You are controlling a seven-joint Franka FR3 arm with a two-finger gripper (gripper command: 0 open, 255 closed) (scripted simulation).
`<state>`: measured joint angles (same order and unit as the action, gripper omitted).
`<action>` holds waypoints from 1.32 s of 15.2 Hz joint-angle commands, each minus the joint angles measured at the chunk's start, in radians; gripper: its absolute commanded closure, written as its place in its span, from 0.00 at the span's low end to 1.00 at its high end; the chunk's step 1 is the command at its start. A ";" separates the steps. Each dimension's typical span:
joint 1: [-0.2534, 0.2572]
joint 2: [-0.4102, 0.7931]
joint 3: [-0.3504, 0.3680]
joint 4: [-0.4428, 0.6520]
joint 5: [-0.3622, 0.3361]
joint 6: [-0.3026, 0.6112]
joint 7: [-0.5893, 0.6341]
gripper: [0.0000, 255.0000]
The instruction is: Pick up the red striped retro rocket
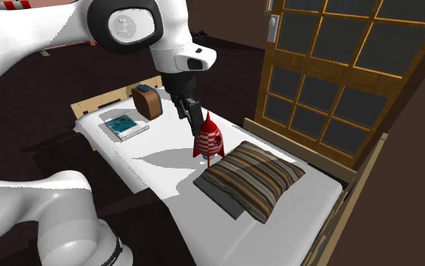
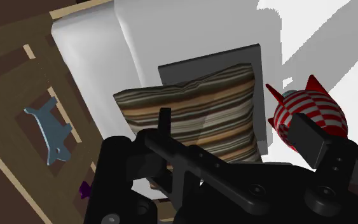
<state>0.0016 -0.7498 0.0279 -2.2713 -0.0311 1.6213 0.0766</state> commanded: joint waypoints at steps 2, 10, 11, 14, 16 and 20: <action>0.008 -0.029 0.005 -0.055 0.011 0.066 0.004 0.00; 0.089 -0.147 0.068 -0.433 0.098 0.647 0.034 0.00; 0.100 -0.143 0.079 -0.471 0.108 0.729 0.038 0.00; 0.134 -0.095 0.117 -0.564 0.138 0.993 0.053 0.00; 0.153 -0.029 0.146 -0.607 0.153 1.183 0.065 0.00; 0.145 0.178 0.236 -0.640 0.161 1.587 0.102 0.00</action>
<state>0.1488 -0.6247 0.2478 -2.8961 0.1280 3.0842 0.1760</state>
